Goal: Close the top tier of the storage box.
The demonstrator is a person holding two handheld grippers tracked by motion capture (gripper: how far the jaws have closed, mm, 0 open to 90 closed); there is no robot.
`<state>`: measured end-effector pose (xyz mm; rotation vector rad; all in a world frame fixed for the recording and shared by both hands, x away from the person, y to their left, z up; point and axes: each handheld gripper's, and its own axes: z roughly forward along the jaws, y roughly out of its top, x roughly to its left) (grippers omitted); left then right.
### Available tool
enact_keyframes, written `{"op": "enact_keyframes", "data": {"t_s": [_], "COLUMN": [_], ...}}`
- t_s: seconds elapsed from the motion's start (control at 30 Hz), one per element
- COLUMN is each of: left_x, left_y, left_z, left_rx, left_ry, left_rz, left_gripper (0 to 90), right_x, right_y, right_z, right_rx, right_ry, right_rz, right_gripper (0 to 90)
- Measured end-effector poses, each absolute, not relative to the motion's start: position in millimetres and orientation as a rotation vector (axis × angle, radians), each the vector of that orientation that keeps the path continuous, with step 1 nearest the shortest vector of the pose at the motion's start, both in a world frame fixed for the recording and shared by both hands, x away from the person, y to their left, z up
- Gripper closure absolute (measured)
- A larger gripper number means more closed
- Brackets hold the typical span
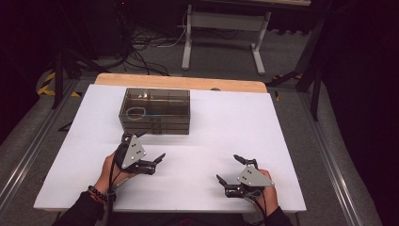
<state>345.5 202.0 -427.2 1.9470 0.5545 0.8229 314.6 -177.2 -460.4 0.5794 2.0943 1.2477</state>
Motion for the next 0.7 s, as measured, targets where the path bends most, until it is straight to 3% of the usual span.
{"op": "enact_keyframes", "data": {"t_s": [0.7], "left_x": [330.7], "left_y": [203.0], "left_z": [-427.9], "left_rx": [1.95], "left_ry": [0.508], "left_rz": [0.814], "left_gripper": [5.7], "right_x": [313.0], "right_y": [-175.6], "right_z": [-460.3], "right_rx": [0.568], "right_ry": [2.101], "right_rz": [1.25], "right_gripper": [12.5]}}
